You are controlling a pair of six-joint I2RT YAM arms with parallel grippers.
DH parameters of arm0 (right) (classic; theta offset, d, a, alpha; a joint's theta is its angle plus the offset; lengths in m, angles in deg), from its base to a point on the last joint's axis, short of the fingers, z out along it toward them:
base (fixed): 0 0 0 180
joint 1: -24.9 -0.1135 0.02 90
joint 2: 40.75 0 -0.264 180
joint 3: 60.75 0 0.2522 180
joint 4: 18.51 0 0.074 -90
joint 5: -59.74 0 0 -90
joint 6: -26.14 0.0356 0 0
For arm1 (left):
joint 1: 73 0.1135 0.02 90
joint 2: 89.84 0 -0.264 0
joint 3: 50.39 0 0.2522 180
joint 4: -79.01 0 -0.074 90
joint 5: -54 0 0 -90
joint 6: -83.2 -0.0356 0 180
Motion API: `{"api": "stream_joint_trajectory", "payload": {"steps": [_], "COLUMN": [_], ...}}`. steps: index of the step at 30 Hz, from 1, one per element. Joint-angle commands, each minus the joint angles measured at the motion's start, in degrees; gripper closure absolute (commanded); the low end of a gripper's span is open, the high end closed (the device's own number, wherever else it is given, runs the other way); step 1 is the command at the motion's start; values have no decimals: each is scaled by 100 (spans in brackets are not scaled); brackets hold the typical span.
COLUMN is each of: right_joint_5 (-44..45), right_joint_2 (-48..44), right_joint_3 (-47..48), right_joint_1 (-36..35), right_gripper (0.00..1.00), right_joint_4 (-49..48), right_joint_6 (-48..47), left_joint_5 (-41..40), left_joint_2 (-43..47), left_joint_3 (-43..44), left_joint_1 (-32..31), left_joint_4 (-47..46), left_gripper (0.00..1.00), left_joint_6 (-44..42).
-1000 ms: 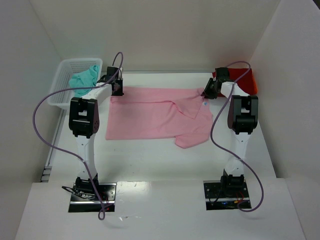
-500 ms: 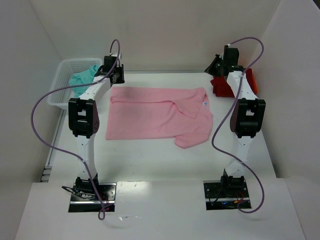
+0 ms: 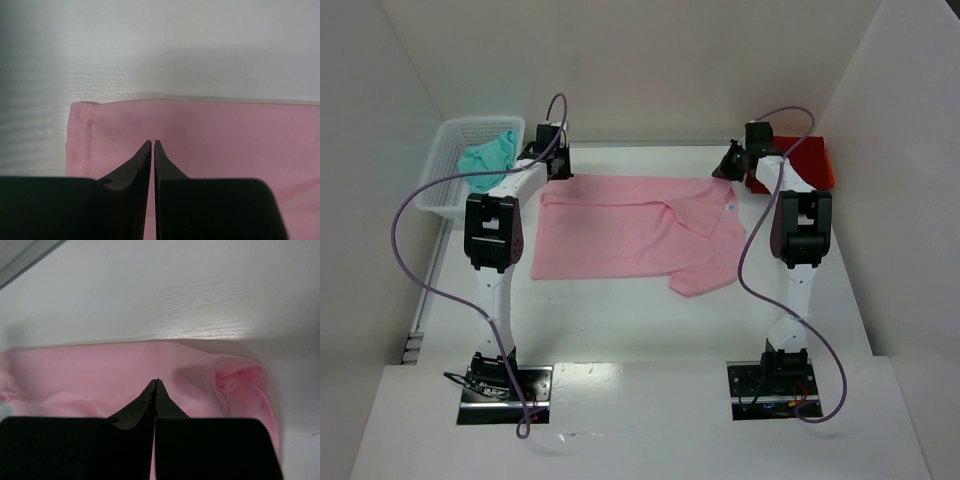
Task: Fold and stack the t-shirts
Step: Fold the flattened tshirt in 1/3 of the way
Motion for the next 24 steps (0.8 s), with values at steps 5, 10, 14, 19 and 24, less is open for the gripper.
{"api": "stream_joint_trajectory", "payload": {"steps": [5, 10, 14, 19, 24], "right_joint_5": [349, 771, 1105, 1299, 1502], "right_joint_2": [113, 166, 166, 219, 219], "right_joint_3": [-66, -241, -242, -304, -409], "right_joint_1": [-21, -21, -21, -21, -21], "right_gripper": [100, 100, 100, 100, 100], "right_joint_4": [-202, -96, 70, 237, 361], "right_joint_6": [-223, -276, -416, -479, -531], "left_joint_5": [-504, -636, -689, -742, -855], "left_joint_2": [-174, -341, -456, -517, -570], "left_joint_3": [48, 179, 399, 452, 514], "left_joint_1": [-24, -24, 29, 29, 29], "left_joint_4": [99, 318, 572, 635, 688], "left_gripper": [90, 90, 90, 90, 90], "left_joint_6": [74, 21, 21, 21, 21]}}
